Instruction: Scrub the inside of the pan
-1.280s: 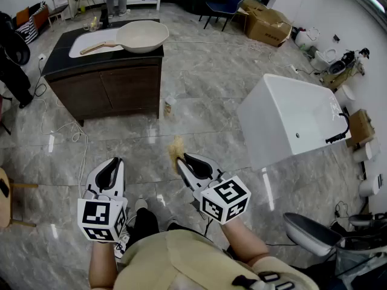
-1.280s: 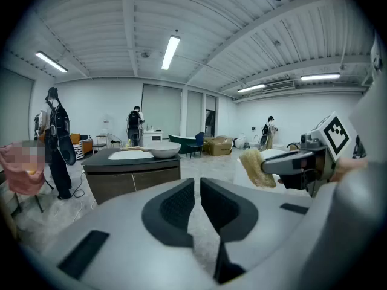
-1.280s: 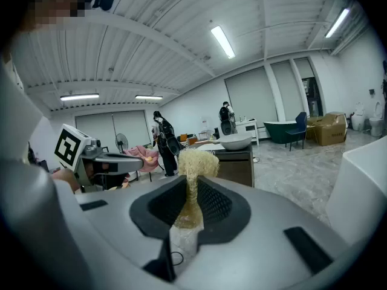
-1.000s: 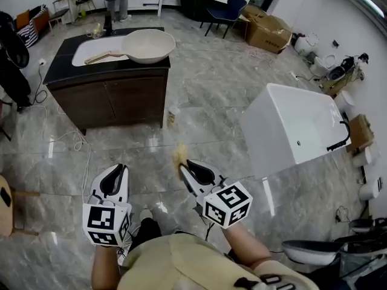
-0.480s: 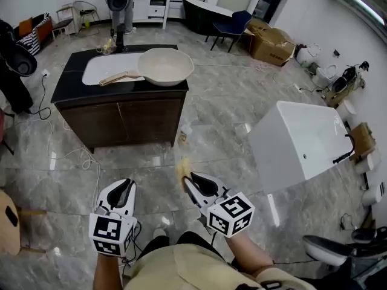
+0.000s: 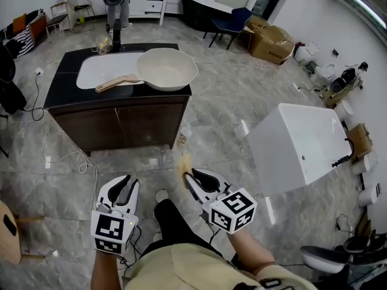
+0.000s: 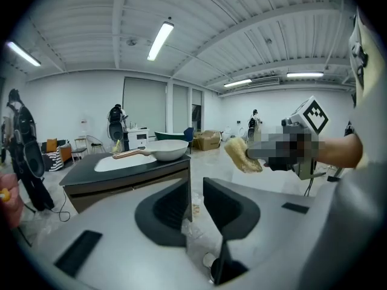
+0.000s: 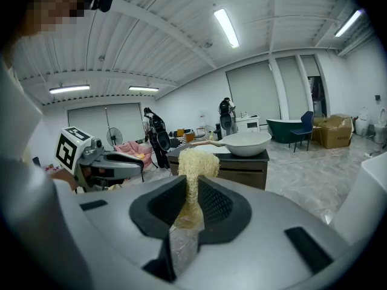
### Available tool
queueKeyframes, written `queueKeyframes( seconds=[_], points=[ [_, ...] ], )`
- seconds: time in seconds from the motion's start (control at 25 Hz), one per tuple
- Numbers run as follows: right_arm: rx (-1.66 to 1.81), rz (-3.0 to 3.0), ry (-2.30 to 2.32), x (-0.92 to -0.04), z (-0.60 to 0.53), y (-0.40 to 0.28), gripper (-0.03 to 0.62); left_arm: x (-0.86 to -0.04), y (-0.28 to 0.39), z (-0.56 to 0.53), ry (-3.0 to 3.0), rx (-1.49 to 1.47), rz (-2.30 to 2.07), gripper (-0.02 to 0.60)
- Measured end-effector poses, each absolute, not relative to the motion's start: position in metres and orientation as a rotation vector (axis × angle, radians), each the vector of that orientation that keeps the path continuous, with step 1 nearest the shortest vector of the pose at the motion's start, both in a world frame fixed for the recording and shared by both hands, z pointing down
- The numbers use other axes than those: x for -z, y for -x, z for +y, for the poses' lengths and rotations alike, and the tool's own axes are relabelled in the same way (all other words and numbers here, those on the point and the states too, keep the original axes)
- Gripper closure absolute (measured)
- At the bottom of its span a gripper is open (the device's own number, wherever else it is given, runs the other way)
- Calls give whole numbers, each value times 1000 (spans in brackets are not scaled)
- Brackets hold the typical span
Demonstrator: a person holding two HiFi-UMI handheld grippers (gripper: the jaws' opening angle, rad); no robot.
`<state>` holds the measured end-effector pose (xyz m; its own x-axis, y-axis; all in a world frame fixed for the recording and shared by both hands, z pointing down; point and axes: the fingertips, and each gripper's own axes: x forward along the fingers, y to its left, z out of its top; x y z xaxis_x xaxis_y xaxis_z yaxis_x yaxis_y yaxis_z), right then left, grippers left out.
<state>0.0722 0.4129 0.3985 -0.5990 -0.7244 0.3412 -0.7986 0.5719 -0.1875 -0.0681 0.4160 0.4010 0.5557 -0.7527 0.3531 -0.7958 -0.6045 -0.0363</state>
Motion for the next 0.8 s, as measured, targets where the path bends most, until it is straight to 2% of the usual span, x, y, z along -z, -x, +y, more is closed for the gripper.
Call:
queueKeyframes(
  seconds=[0.32,0.48,0.64,0.8],
  points=[
    [-429,-2608,-1146,-398,317,-62,526,-407,63,334,-2648,-681,-1275,439],
    [-450,-2614,-1115,-397,267,-66,526,-401,57,282,-2656,-779,-1268,422],
    [-468,-2611,-1094,-402,221,-72,526,-406,53,232,-2663,-950,-1262,376],
    [-482,-2607,-1085,-406,178,-79,526,-407,56,181,-2651,-1110,-1265,368]
  ],
)
